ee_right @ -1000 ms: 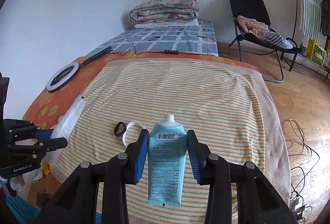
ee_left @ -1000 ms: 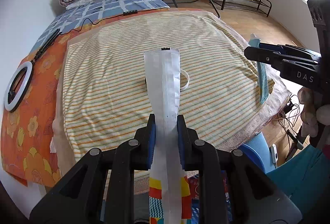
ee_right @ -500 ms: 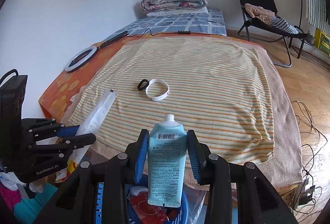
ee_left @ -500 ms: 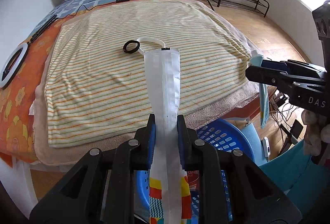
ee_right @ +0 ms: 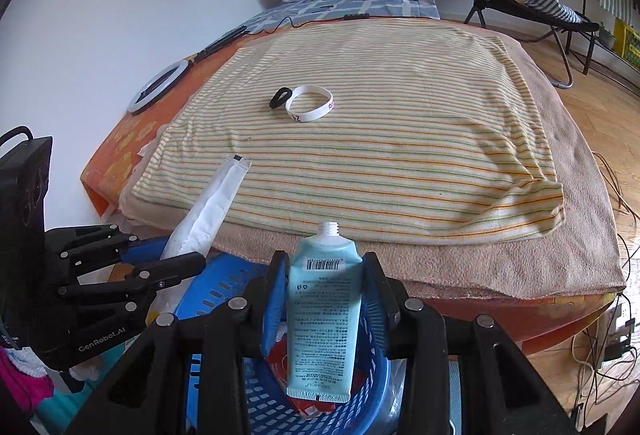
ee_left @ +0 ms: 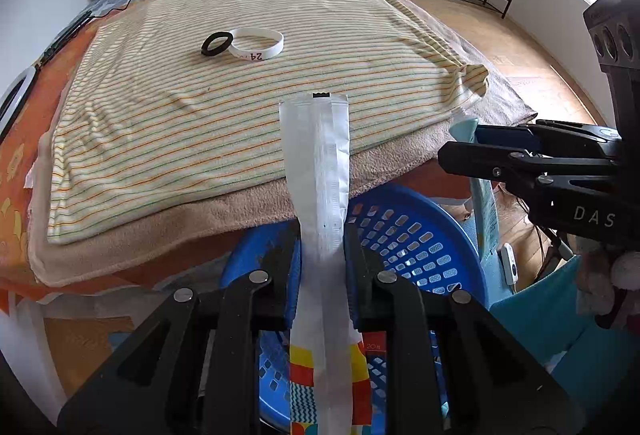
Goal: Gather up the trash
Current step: 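Carry strip and tube over the blue basket and open both tools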
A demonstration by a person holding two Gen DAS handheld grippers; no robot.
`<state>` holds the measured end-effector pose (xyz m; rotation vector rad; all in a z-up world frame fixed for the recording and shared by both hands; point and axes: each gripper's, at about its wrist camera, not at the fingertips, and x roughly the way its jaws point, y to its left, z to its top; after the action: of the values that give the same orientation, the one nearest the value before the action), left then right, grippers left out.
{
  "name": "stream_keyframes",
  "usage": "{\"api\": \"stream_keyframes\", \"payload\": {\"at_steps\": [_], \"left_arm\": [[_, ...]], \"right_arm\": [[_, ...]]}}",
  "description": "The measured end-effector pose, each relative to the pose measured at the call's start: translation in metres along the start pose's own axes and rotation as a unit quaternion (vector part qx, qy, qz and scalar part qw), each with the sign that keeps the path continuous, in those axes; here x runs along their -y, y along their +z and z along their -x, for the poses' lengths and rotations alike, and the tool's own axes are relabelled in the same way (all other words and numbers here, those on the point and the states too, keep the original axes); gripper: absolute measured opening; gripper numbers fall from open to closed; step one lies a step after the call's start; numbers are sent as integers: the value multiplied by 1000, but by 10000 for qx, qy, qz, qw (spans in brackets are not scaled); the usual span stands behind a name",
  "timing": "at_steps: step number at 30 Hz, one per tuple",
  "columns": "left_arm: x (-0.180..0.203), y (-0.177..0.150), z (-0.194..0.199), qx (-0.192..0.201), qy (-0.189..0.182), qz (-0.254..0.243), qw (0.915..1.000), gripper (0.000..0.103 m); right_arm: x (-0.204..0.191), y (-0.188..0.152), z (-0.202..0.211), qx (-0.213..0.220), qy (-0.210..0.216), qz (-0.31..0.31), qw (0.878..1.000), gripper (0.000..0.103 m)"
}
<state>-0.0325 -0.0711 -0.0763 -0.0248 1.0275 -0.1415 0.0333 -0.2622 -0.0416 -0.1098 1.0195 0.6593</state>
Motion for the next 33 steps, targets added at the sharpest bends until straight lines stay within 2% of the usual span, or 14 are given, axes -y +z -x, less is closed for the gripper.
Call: {"api": "stream_keyframes", "payload": {"at_steps": [15, 17, 20, 22, 23, 26, 28, 33], "left_arm": [[-1, -15, -17, -251, 84, -43, 9996, 18], [-2, -16, -19, -287, 113, -36, 9995, 21], [-4, -17, -20, -316, 118, 1, 9994, 34], [-5, -17, -19, -285, 154, 34, 9995, 52], [-6, -18, -19, -268, 160, 45, 9995, 53], [-7, -18, -19, -287, 173, 50, 9994, 53], [-7, -19, -21, -317, 178, 53, 9993, 53], [-7, -19, -23, -350, 181, 51, 9992, 56]], "right_arm": [[3, -12, -22, -369, -75, -71, 9993, 38], [3, -13, -23, -394, -90, -46, 9992, 38], [2, -14, -25, -418, -94, -49, 9991, 38], [3, -14, -25, -441, -90, -66, 9990, 38], [3, -14, -26, -452, -96, -69, 9989, 38], [2, -14, -26, -449, -131, -76, 9989, 48], [3, -13, -26, -429, -149, -94, 9989, 57], [3, -13, -26, -427, -209, -97, 9988, 68]]}}
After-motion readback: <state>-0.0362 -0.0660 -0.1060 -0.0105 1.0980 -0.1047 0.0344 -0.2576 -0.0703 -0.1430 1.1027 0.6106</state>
